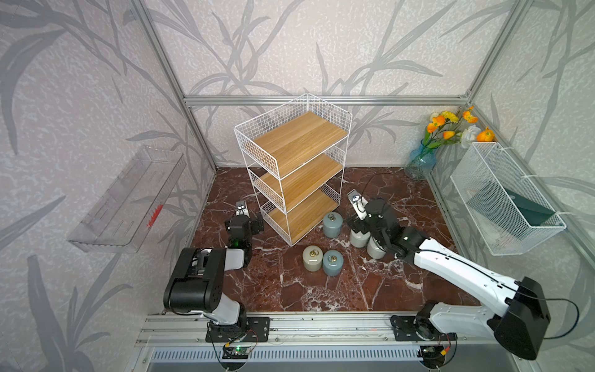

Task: Remove the tea canisters from the shelf
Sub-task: Reset both arms

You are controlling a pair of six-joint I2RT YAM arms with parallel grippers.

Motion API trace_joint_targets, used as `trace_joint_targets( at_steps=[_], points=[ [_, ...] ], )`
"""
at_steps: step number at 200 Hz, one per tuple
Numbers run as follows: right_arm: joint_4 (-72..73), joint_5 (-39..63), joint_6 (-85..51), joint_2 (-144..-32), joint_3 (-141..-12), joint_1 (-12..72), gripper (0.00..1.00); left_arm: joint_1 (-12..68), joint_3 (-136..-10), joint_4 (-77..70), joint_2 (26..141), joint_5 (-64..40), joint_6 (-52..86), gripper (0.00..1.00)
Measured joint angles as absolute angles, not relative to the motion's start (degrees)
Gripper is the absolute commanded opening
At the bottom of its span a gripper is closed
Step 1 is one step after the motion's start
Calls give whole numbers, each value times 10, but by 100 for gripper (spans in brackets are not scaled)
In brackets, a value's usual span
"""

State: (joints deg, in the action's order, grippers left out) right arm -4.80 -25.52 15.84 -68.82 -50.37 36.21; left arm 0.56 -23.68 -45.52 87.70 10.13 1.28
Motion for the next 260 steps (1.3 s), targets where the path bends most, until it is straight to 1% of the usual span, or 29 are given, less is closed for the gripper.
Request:
trace_joint_targets(
  at_steps=[13, 42, 52, 61, 123, 149, 171, 191, 215, 231, 260],
  points=[
    [-12, -244, 140, -671, -464, 291, 99, 6, -237, -455, 877, 102, 13, 100],
    [77, -209, 53, -650, -372, 118, 99, 5, -237, -455, 877, 101, 13, 100],
    [103, -200, 33, -651, -346, 78, 99, 5, -237, -455, 877, 101, 13, 100],
    [119, -192, 21, -658, -329, 62, 99, 5, -237, -455, 877, 101, 13, 100],
    [322, -158, -9, -733, -187, 56, 99, 4, -237, -455, 877, 99, 13, 100],
    [452, -133, -6, -795, -154, 56, 99, 3, -237, -455, 877, 99, 13, 100],
    [519, -116, 1, -863, -153, 57, 99, 3, -237, -455, 877, 98, 13, 100],
    [522, -97, 12, -904, -182, 59, 99, 3, -237, -455, 877, 97, 13, 100],
    [501, -84, 17, -893, -218, 61, 99, 3, -237, -455, 877, 97, 13, 100],
    [515, -80, 20, -893, -221, 62, 99, 3, -237, -455, 877, 97, 13, 100],
    [496, -73, 23, -891, -221, 62, 99, 3, -237, -455, 877, 95, 13, 100]
  ],
)
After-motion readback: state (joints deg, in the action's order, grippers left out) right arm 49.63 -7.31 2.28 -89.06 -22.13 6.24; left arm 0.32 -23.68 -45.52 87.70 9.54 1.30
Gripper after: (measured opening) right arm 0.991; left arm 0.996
